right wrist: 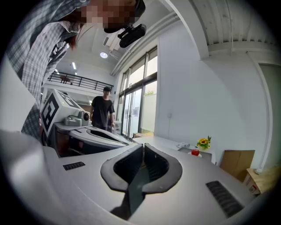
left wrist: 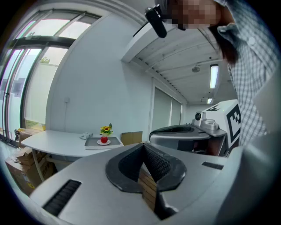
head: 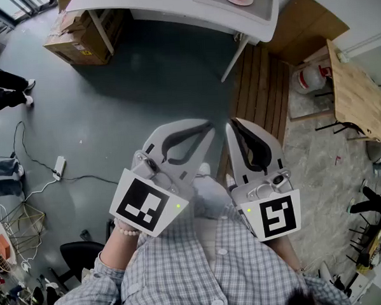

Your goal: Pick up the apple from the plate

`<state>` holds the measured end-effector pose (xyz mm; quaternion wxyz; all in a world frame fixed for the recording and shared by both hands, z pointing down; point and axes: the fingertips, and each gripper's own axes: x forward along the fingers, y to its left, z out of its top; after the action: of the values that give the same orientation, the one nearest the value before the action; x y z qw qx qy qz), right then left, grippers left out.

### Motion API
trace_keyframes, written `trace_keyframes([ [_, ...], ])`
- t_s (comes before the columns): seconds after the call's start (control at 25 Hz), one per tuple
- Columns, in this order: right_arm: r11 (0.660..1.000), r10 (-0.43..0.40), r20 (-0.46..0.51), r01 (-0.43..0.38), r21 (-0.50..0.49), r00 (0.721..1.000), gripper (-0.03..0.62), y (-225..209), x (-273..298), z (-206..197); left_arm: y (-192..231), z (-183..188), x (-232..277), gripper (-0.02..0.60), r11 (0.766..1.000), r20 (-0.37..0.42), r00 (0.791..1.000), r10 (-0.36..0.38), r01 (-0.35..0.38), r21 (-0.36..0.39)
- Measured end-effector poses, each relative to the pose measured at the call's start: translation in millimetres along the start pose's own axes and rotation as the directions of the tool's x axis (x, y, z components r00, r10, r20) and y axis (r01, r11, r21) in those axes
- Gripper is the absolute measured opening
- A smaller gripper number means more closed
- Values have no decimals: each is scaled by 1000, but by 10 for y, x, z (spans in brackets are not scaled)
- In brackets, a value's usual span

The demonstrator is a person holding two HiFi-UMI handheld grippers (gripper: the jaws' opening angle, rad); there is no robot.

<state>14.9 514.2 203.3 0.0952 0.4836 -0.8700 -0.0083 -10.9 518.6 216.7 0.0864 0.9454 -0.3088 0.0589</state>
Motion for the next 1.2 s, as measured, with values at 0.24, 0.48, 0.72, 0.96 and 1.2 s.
trace_keyframes([
  [0.24,1000,-3,2,2,14,1000,28,28,58,-33,57,-31,-12,9,1000,3,1000,-3,3,11],
  [0.48,999,-36,15,36,25,999,28,38,105,-6,131,-42,-107,9,1000,10,1000,-9,9,25],
  [0.72,998,-58,28,59,-7,998,28,64,197,51,320,-23,-222,9,1000,25,1000,3,-4,19],
  [0.96,997,-78,42,78,-15,996,28,180,325,132,494,-19,-387,9,1000,37,999,8,-9,5],
  [1.2,997,-72,51,72,1,996,28,221,451,153,652,-15,-418,9,1000,33,999,22,-22,-2],
])
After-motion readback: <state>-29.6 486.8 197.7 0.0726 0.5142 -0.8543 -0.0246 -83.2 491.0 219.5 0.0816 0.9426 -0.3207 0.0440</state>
